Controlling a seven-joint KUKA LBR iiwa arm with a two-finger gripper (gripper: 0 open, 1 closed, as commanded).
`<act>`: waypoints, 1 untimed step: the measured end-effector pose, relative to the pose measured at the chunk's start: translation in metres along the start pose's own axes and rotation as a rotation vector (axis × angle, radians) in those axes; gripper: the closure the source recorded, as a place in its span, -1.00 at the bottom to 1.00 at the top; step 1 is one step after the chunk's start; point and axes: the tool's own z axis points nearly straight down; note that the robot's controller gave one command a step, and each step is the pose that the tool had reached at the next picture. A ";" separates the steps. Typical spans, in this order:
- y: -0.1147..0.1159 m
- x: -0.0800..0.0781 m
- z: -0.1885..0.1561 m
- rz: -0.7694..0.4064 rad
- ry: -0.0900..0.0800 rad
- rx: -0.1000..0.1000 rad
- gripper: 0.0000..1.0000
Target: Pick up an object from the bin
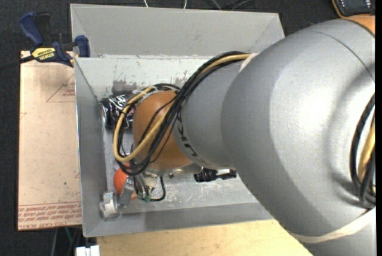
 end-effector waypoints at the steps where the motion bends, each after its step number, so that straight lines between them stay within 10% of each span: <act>1: 0.000 0.000 0.000 0.001 0.000 0.000 1.00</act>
Offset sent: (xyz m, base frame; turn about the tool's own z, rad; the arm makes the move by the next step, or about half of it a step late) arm -0.0001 0.0002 0.0263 0.0005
